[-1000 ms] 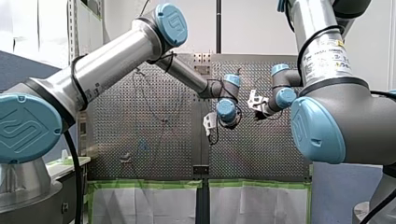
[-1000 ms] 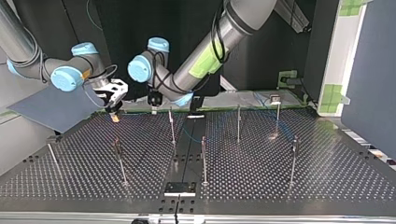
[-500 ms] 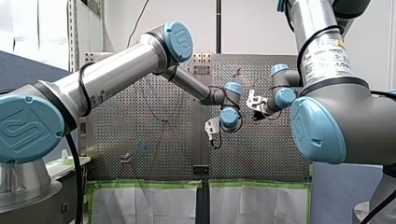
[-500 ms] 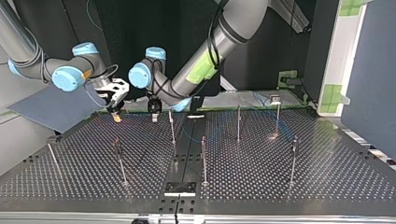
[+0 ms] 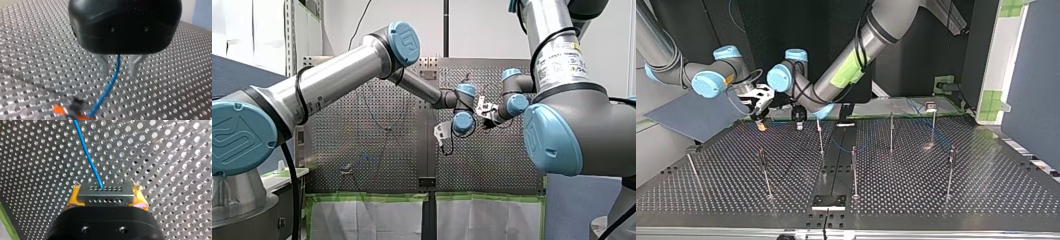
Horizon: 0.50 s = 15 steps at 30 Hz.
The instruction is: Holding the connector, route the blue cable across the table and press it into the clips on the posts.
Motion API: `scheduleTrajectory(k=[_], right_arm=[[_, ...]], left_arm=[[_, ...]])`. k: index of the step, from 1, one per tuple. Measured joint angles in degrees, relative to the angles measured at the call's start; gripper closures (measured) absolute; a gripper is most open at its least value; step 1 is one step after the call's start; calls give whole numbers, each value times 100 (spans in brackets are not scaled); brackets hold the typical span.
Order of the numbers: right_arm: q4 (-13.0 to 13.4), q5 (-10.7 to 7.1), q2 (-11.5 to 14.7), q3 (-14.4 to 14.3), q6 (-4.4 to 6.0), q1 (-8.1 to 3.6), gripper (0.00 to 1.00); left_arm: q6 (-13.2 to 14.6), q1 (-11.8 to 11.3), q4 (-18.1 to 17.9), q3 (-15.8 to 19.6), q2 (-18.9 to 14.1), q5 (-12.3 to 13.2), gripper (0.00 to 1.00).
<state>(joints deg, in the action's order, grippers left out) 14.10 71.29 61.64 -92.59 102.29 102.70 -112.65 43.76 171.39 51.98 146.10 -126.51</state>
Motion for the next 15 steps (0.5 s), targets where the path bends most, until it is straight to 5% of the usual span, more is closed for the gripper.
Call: scheduleTrajectory(k=[15], right_arm=[[-163, -6, 74, 113, -68, -6, 100]], left_arm=[[-88, 52, 195, 209, -146, -60, 100]])
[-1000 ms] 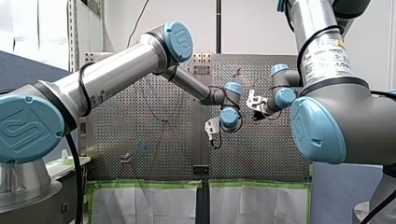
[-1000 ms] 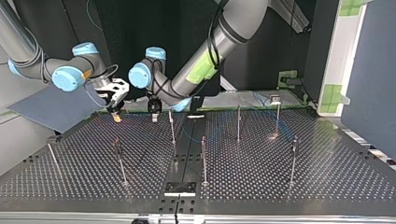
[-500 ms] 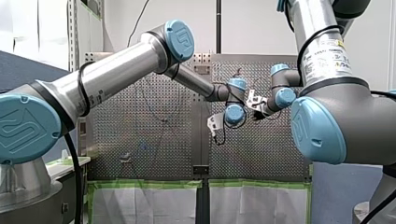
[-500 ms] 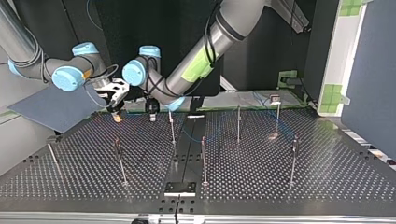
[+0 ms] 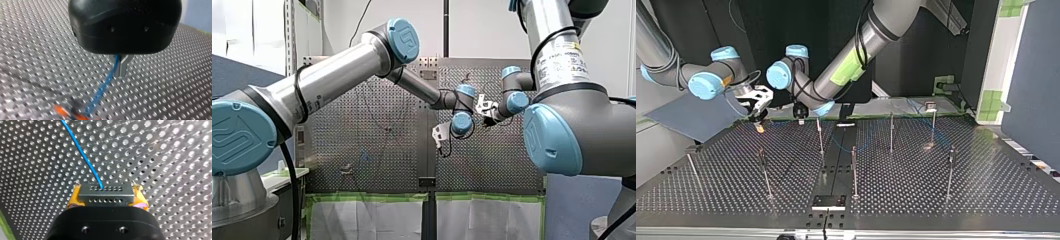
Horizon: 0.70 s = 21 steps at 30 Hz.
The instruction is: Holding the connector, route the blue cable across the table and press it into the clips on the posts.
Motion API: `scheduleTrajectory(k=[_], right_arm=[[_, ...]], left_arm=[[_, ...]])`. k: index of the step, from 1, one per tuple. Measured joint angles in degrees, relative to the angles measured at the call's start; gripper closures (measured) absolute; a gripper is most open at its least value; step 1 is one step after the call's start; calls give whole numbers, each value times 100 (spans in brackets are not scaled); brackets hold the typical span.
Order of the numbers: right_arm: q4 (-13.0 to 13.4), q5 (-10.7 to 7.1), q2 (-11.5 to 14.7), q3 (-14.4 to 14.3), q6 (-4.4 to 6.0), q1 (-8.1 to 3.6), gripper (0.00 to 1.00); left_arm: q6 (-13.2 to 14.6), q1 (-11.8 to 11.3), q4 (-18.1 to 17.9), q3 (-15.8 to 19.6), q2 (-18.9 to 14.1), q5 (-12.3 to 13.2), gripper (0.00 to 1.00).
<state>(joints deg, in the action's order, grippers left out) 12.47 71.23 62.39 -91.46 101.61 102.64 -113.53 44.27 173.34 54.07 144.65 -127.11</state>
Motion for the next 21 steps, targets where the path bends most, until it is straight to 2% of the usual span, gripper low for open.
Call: scheduleTrajectory(k=[4, 11, 15, 21], right_arm=[[-108, -2, 177, 74, 18, -20, 100], [-384, -46, 533, 336, 136, -64, 100], [-588, -72, 742, 529, 154, -100, 100], [-872, -170, 1027, 629, 156, -144, 100]], left_arm=[[-31, 56, 183, -2, -198, -61, 100], [-38, 164, 324, -4, -547, -331, 100], [-10, 225, 326, -4, -723, -364, 100], [164, 286, 298, -3, -1012, -376, 100]])
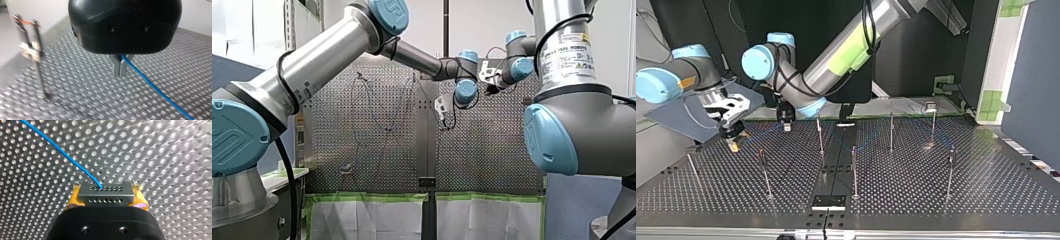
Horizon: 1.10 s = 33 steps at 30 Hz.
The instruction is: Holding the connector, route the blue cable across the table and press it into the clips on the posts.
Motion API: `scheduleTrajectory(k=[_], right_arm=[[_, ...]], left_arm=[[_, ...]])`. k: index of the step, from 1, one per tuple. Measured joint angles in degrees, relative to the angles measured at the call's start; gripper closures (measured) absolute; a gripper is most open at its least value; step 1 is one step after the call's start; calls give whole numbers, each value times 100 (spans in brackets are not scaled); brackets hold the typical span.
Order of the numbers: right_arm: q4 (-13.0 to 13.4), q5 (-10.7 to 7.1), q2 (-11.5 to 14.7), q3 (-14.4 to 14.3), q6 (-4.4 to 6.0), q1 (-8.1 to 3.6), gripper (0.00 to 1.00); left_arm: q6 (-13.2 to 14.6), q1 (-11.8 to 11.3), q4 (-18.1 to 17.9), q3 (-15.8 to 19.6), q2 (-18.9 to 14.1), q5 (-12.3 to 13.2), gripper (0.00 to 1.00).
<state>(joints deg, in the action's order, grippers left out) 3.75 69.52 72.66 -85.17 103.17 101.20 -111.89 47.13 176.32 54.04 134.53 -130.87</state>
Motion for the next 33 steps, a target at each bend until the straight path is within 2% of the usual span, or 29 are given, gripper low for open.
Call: scheduleTrajectory(k=[8, 17, 27, 33], right_arm=[[-246, -145, 341, 33, 2, -9, 100], [-318, -208, 427, 39, 3, -9, 100], [-358, -327, 394, 265, 122, -32, 100], [-388, -373, 389, 323, 142, -97, 100]], left_arm=[[59, 11, -6, -1, -446, 4, 100], [177, -1, -138, 0, -625, 37, 100], [264, -169, -469, 0, -627, 437, 100], [280, -202, -545, 0, -627, 619, 100]])
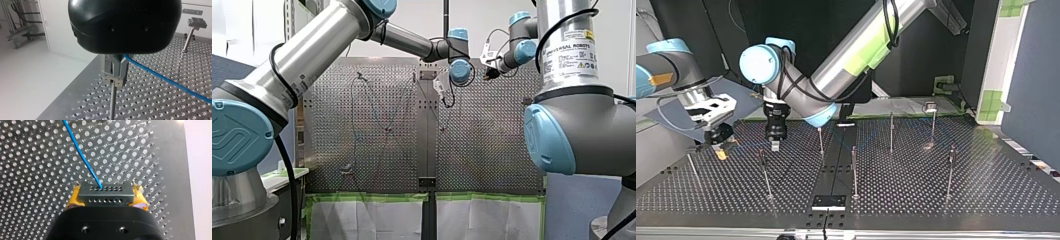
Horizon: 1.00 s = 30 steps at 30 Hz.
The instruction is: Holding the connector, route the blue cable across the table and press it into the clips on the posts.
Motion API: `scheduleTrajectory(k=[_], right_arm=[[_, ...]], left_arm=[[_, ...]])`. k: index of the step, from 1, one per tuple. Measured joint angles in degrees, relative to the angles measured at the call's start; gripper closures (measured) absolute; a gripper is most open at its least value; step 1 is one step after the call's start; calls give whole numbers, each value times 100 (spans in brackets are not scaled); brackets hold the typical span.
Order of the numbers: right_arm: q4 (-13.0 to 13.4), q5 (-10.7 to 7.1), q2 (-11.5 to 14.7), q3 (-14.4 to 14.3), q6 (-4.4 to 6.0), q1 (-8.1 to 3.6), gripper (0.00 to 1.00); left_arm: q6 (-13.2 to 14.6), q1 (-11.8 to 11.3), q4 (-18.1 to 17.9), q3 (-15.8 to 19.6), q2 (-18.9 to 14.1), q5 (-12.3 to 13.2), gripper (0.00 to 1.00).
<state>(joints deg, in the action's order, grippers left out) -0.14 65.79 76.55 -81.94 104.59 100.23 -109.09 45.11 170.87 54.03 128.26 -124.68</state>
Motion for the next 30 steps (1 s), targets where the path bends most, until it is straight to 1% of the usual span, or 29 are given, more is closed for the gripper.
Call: scheduleTrajectory(k=[4, 7, 13, 19, 23, 26, 30], right_arm=[[-4, -7, -5, 12, 2, -37, 100], [4, -34, -16, 22, 2, -48, 100], [26, -184, -120, 86, 2, -54, 100], [38, -236, -269, 241, 2, -106, 100], [35, -280, -377, 403, 2, -129, 100], [40, -325, -438, 507, 2, -126, 100], [60, -357, -475, 598, 2, -128, 100]], left_arm=[[2, -43, -80, 0, 3, 20, 100], [15, -121, -180, 0, 7, 59, 100], [36, -277, -291, 0, 18, 208, 100], [41, -411, -473, -1, 184, 400, 100], [40, -537, -638, -2, 268, 488, 100], [34, -659, -664, -11, 279, 552, 100], [35, -688, -632, -24, 279, 587, 100]])
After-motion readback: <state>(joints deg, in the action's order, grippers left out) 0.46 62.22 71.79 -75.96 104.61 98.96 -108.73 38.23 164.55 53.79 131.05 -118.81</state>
